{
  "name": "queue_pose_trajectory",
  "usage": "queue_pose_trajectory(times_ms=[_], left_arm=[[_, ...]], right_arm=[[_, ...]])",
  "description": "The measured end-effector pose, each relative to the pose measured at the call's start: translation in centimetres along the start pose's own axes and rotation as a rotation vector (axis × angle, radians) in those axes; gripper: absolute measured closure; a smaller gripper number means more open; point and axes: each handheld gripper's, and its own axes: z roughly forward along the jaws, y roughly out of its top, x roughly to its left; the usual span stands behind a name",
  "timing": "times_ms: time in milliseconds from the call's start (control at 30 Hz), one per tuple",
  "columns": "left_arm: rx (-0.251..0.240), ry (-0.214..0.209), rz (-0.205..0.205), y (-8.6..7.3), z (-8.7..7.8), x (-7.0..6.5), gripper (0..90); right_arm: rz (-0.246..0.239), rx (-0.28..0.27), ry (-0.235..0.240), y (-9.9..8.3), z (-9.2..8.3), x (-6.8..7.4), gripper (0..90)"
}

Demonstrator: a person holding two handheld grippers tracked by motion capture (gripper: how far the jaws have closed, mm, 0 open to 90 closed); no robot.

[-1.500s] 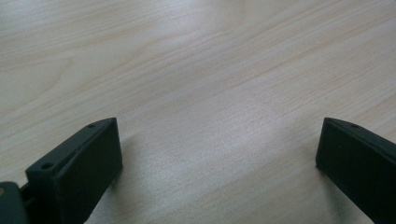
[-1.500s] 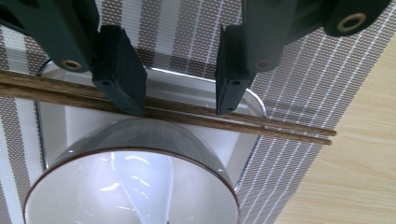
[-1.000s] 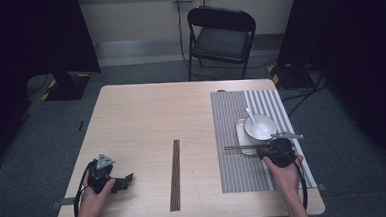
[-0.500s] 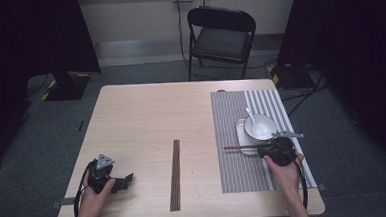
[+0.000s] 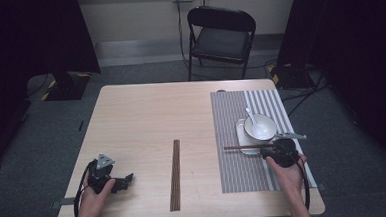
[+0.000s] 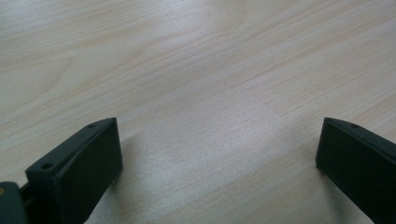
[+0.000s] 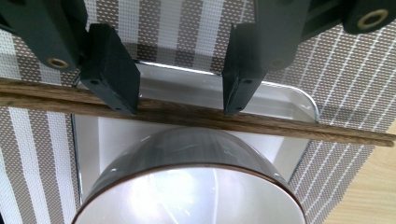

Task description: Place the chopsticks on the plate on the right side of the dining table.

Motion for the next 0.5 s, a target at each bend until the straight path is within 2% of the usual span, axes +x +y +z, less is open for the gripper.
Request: queue_pose_trajectory(times_ms=[500], left_arm=[[0.000, -0.001, 0.000, 0.00, 0.00, 0.00, 0.0]], right_arm=[[-0.009, -0.011, -0.003, 0.13, 0.17, -0.22, 44.5]])
